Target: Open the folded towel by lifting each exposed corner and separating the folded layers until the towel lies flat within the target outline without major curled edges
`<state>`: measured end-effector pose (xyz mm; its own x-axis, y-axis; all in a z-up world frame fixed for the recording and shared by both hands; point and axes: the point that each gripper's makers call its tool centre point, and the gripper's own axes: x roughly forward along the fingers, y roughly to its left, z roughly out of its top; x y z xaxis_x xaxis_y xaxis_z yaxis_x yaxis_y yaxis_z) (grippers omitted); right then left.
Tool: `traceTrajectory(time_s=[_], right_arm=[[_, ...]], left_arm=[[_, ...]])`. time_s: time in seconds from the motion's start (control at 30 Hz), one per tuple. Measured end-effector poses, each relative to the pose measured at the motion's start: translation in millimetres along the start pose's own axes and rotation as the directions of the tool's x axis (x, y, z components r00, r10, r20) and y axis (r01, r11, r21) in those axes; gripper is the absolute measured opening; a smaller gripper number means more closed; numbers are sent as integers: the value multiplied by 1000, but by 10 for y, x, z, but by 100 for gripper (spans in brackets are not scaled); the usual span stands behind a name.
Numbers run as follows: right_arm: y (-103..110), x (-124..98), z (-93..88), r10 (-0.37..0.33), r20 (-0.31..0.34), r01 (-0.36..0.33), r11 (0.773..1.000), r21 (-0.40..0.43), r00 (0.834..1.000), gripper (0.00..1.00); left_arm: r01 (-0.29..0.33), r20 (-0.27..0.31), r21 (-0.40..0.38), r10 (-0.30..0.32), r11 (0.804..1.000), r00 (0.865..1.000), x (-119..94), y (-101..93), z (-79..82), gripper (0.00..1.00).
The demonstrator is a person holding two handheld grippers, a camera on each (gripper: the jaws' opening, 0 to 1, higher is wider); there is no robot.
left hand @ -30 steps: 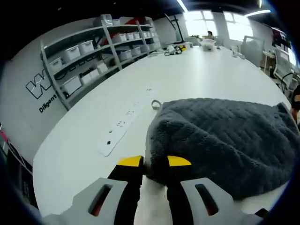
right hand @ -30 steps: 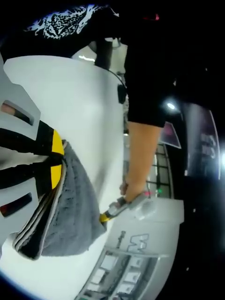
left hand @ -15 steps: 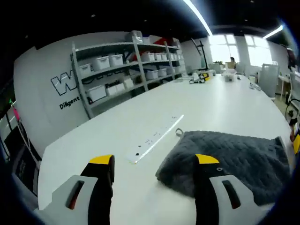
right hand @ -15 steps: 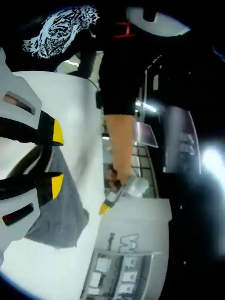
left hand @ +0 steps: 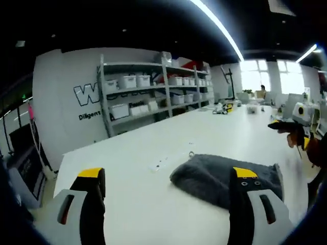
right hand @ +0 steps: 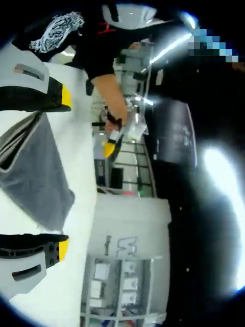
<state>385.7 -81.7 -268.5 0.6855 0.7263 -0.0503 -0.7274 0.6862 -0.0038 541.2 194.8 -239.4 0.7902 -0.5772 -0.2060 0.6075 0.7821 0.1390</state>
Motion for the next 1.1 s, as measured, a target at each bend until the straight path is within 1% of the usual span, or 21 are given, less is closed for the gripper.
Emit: traceTrajectory(time_s=[0.03,0.07,0.13,0.17,0.2,0.27,0.33,0.37,0.43,0.47,0.53,0.6,0.63,0.7,0.73,0.8,0.83,0.9,0.93,1.03,1.1], right_arm=[[-88,3,41,-19,9,19,999,27,1000,100],[-165,-9,93,-31,18,30,999,20,999,99],[-346,-36,228,-74,73,73,997,18,995,97],[-406,-49,224,-84,69,84,996,13,994,97],[-546,-55,243,-120,78,120,993,2,990,99],[-813,-63,210,-146,67,149,988,-42,987,99],[-1071,-44,170,-164,48,166,985,-51,985,95],[-1175,-26,153,-178,39,180,983,-38,983,99],[-1322,19,138,-194,30,195,980,-35,981,99],[-1361,36,125,-195,24,197,979,-58,980,99],[-1339,64,88,-150,25,151,983,-99,988,96],[-1373,77,-11,-141,18,142,989,-48,990,99],[-1404,77,-36,-139,26,140,989,-44,990,99],[-1471,78,-115,-136,67,138,990,-26,988,99],[-1562,80,-167,-152,90,151,988,14,984,99],[-1680,50,-233,-185,84,181,982,54,979,99],[-1711,36,-228,-187,90,183,982,47,978,99],[-1749,-11,-227,-212,116,205,976,75,970,99],[-1792,-24,-257,-227,109,218,972,92,968,99],[-1868,-55,-336,-257,81,251,965,77,963,99],[-1946,-84,-418,-298,49,295,953,66,953,99]], left_arm=[[-30,16,-15,30,999,999,-69,47,14,100],[-47,33,-27,48,999,998,-132,75,25,100],[-55,48,-33,57,998,997,-231,74,10,100],[-64,60,-42,66,997,996,-277,75,-1,100],[-69,67,-54,73,996,995,-321,70,-21,100],[-70,76,-61,75,996,994,-387,12,-78,100],[-63,89,-77,70,995,994,-427,-73,-148,100],[-58,92,-90,67,994,994,-426,-103,-183,100],[-57,92,-98,66,994,994,-435,-150,-254,100],[-63,95,-104,73,993,993,-448,-156,-283,100],[-78,100,-115,89,990,991,-472,-151,-331,100],[-89,103,-126,103,988,989,-487,-142,-366,100],[-94,102,-128,107,987,989,-487,-138,-392,100],[-99,101,-131,113,986,988,-488,-129,-447,100],[-95,104,-140,110,986,988,-480,-127,-489,100],[-81,110,-183,102,980,989,-456,-131,-570,100],[-76,115,-189,99,979,988,-446,-137,-596,100],[-68,119,-191,92,979,989,-417,-162,-629,100],[-65,115,-188,88,980,989,-401,-181,-642,100],[-48,116,-185,71,982,991,-362,-217,-668,100],[-25,90,-199,44,980,995,-310,-268,-765,100]])
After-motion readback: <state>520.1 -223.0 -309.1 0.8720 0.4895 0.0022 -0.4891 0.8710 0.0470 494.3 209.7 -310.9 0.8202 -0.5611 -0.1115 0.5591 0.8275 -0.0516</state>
